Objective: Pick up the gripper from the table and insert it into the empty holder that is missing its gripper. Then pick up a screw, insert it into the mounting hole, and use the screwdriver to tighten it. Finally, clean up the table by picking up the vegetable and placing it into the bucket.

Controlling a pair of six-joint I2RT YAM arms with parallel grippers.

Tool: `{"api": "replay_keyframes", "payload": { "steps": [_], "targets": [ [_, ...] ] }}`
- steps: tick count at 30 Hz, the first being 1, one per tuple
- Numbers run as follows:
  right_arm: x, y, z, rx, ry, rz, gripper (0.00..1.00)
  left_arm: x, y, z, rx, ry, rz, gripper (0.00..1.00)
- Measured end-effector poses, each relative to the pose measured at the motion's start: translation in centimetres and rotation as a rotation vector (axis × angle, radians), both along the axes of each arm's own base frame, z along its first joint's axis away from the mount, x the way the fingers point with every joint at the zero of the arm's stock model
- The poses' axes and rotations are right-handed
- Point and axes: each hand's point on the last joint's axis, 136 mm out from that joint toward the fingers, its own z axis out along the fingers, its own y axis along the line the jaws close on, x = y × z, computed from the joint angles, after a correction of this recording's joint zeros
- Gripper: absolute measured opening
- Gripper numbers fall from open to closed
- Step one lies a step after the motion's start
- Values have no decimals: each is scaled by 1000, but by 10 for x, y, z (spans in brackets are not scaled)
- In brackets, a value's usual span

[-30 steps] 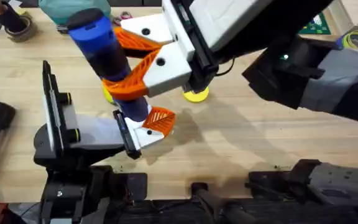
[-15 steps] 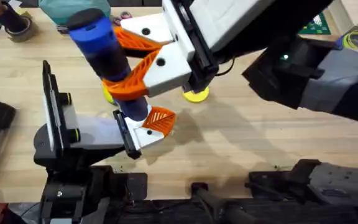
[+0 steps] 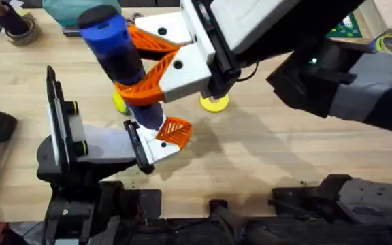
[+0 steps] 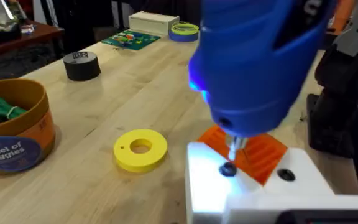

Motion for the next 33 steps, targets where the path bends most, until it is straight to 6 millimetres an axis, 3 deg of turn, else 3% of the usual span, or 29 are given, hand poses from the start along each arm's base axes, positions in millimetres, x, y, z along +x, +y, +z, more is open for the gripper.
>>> {"api": "replay_keyframes", "payload": {
  "steps": [33],
  "targets": [
    [5,5,-12,-17,19,0,24,0,0,0,0,1,0,4]
  ]
}}
